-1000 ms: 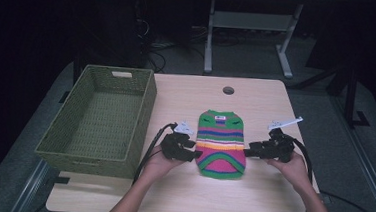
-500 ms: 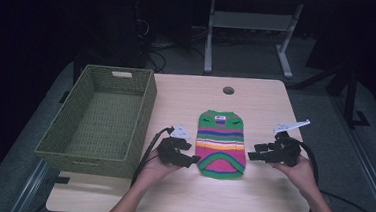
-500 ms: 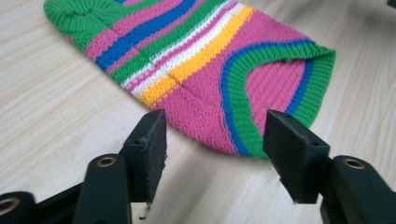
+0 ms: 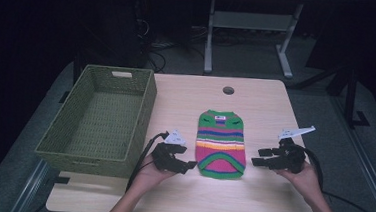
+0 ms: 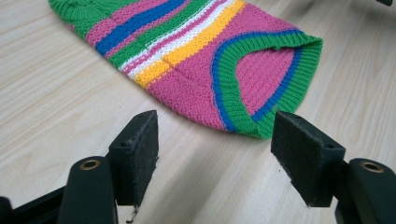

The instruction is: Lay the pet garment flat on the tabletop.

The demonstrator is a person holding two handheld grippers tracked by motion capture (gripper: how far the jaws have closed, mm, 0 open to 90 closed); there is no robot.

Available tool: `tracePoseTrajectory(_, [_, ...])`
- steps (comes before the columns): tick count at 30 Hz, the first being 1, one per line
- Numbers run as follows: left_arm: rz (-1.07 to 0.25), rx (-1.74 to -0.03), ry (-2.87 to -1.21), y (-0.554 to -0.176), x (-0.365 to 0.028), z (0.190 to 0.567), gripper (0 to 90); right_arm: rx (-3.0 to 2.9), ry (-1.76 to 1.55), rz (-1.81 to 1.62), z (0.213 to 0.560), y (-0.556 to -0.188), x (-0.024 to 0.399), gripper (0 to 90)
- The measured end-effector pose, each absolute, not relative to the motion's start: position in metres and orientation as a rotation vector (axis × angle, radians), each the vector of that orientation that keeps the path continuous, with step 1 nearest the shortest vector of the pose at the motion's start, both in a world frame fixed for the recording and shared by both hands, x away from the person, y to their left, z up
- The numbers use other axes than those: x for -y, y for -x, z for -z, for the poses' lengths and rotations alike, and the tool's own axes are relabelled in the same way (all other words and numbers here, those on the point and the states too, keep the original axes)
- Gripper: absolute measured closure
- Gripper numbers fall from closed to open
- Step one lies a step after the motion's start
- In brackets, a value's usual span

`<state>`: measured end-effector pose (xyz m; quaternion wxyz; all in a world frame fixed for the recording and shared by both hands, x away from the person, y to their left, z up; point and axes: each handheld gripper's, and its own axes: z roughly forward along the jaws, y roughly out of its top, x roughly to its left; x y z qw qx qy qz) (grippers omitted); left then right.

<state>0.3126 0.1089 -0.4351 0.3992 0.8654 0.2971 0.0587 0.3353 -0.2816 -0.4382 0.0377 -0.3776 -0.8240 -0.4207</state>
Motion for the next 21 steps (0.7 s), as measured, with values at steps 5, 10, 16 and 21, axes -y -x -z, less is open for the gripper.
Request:
tracePoseTrajectory(5, [-0.152,-0.761,-2.188,-0.307,-0.114,0.437,30.5,2.531,1.169,1.279,0.441,-0.329,0.285,34.7])
tracePoseTrajectory(10, [-0.156,-0.76,-2.191,-0.3,-0.121,0.438,29.4,2.53,1.175,1.295,0.441,-0.322,0.288,34.7])
tracePoseTrajectory(16, [-0.155,-0.761,-2.181,-0.291,-0.128,0.441,28.6,2.532,1.19,1.289,0.445,-0.312,0.295,33.6])
tracePoseTrajectory(21, [-0.163,-0.762,-2.162,-0.282,-0.132,0.445,27.7,2.543,1.199,1.297,0.448,-0.303,0.298,31.7])
